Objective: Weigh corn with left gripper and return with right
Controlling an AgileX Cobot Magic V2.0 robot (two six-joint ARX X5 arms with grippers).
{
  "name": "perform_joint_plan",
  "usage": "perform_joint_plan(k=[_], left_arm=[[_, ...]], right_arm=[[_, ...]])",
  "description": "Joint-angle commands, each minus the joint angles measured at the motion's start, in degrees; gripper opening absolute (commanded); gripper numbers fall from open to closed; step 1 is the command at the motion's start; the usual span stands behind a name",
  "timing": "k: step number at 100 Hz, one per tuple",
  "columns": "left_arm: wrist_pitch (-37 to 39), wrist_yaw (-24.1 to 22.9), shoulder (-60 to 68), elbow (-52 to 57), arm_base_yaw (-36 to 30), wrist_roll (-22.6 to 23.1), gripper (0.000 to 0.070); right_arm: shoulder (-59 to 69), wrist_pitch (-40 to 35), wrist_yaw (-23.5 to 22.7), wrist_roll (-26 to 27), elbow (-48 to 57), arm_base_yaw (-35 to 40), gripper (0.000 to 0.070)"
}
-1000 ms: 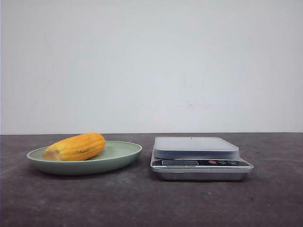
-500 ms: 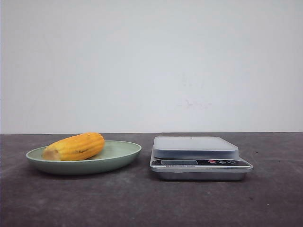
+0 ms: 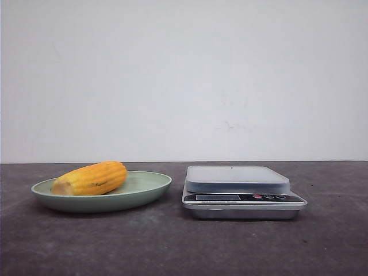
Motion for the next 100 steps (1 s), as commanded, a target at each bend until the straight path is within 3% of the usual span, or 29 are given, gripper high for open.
perform_joint_plan(k=[1, 72, 80, 88, 100], left_arm=[[-0.2, 0.2, -0.1, -1.0, 0.1, 1.0, 0.0000], [-0.3, 0.2, -0.1, -1.0, 0.1, 1.0, 0.0000], [-0.3, 0.2, -0.1, -1.0, 0.1, 1.0, 0.0000], [-0.3, 0.2, -0.1, -1.0, 0.1, 1.0, 0.0000], [-0.3, 0.2, -0.1, -1.0, 0.1, 1.0, 0.0000]], right_arm=[[0.1, 0.6, 0.0, 0.5, 0.5, 0.0, 0.0011], [0.1, 0.6, 0.0, 0.5, 0.5, 0.0, 0.0011], [0.1, 0.6, 0.0, -1.5, 0.5, 0.0, 0.0011], [-0.6, 3.5, 3.3, -3.5, 0.1, -1.0, 0.0011], [-2.8, 11.5, 3.5, -3.6, -3.4, -5.5, 0.0011]])
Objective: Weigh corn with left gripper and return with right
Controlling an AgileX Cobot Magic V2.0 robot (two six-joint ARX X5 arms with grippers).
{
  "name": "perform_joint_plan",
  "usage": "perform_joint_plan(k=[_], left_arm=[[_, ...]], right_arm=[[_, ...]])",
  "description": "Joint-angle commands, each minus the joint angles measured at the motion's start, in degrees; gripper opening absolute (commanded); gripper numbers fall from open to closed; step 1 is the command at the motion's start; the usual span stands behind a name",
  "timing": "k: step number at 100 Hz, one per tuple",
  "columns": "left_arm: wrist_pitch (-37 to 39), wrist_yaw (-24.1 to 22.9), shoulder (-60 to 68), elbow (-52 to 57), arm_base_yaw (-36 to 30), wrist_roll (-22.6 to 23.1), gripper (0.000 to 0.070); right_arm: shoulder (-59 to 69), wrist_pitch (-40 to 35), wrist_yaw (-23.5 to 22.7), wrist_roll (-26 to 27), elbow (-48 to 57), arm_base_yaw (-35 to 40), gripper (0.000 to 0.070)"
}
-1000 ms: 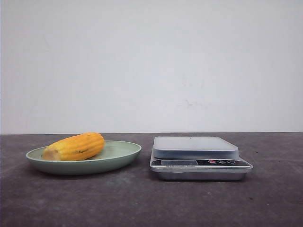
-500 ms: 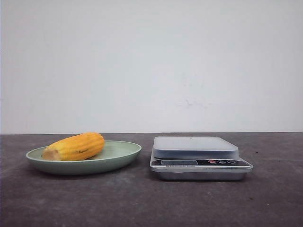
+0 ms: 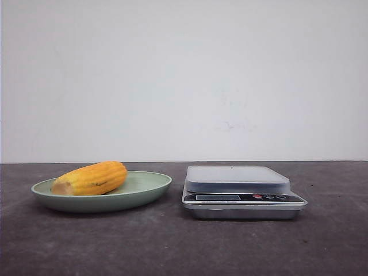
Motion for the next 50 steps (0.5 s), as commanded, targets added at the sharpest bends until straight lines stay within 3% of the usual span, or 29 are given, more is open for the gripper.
perform_joint_plan(k=[1, 15, 28, 50], left_arm=[[-0.3, 0.2, -0.1, -1.0, 0.1, 0.5, 0.0000], [-0.3, 0.2, -0.1, -1.0, 0.1, 0.5, 0.0000], [-0.3, 0.2, -0.1, -1.0, 0.1, 0.5, 0.0000], [-0.3, 0.2, -0.1, -1.0, 0.1, 0.5, 0.0000]], right_arm=[[-1.6, 5.3, 0.3, -1.2, -2.1, -2.2, 0.0011], [-8.0, 20.8, -0.1, -6.7, -15.1, -6.9, 0.0011], [-14.7, 32.9, -0.9, -7.0, -29.4, -10.2, 0.0011], [-19.7, 40.9, -0.7, -7.0, -48.1, -11.7, 0.0011]])
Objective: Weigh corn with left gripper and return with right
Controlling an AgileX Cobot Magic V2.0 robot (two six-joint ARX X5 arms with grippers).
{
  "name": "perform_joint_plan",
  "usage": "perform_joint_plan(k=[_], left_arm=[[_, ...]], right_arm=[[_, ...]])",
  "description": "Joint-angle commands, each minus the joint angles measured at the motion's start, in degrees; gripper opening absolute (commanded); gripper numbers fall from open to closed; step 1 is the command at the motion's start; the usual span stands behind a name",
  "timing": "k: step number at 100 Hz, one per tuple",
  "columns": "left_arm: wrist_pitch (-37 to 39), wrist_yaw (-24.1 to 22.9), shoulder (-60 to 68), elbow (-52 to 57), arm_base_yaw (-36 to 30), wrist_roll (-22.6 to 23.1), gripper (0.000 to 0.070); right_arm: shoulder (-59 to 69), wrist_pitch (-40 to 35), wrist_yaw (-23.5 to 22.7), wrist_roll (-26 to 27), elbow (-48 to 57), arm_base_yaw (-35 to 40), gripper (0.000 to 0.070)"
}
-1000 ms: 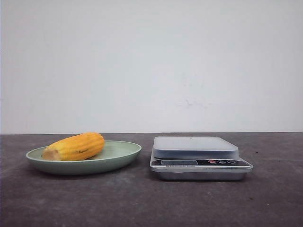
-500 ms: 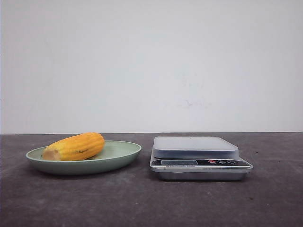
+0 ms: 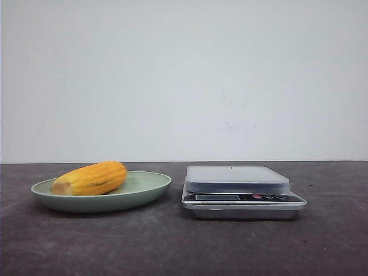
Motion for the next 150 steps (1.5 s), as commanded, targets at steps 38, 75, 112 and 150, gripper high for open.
perform_joint_plan(k=[38, 75, 112, 150], left_arm=[[-0.3, 0.2, -0.1, -1.0, 0.1, 0.5, 0.0000], [-0.3, 0.2, -0.1, -1.0, 0.1, 0.5, 0.0000], [-0.3, 0.2, -0.1, -1.0, 0.1, 0.5, 0.0000], [-0.3, 0.2, -0.1, -1.0, 0.1, 0.5, 0.0000]], right_arm=[[0.0, 4.0, -0.2, -0.3, -14.6, 0.8, 0.0011], [0.0, 4.3, -1.0, -0.2, -14.6, 0.8, 0.0011], [0.0, 4.3, -1.0, -0.2, -14.6, 0.8, 0.0011], [0.0, 4.3, -1.0, -0.2, -14.6, 0.8, 0.0011]])
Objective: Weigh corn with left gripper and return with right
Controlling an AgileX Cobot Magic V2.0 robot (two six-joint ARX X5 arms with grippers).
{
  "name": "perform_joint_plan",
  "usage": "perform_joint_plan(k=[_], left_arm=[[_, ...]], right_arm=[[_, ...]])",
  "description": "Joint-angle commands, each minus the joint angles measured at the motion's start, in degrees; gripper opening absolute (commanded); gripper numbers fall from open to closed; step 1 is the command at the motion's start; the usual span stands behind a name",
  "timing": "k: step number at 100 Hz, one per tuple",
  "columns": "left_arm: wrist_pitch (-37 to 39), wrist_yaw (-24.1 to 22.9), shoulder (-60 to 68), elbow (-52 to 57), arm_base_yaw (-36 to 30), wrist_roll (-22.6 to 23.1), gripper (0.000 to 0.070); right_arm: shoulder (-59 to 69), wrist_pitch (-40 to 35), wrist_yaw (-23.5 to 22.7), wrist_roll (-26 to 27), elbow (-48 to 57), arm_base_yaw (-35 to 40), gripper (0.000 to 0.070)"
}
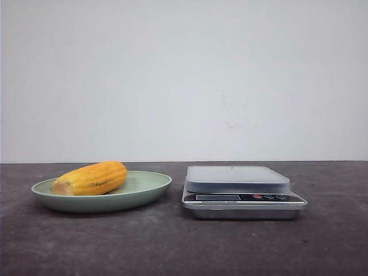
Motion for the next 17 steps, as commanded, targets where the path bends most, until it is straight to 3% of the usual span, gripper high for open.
perform_joint_plan(k=[1, 17], left_arm=[[-0.3, 0.2, -0.1, -1.0, 0.1, 0.5, 0.0000], [-0.3, 0.2, -0.1, -1.0, 0.1, 0.5, 0.0000]], right_arm=[[-0.1, 0.5, 0.0, -0.2, -0.2, 0.2, 0.0011], [-0.1, 0.5, 0.0, -0.2, -0.2, 0.2, 0.0011]])
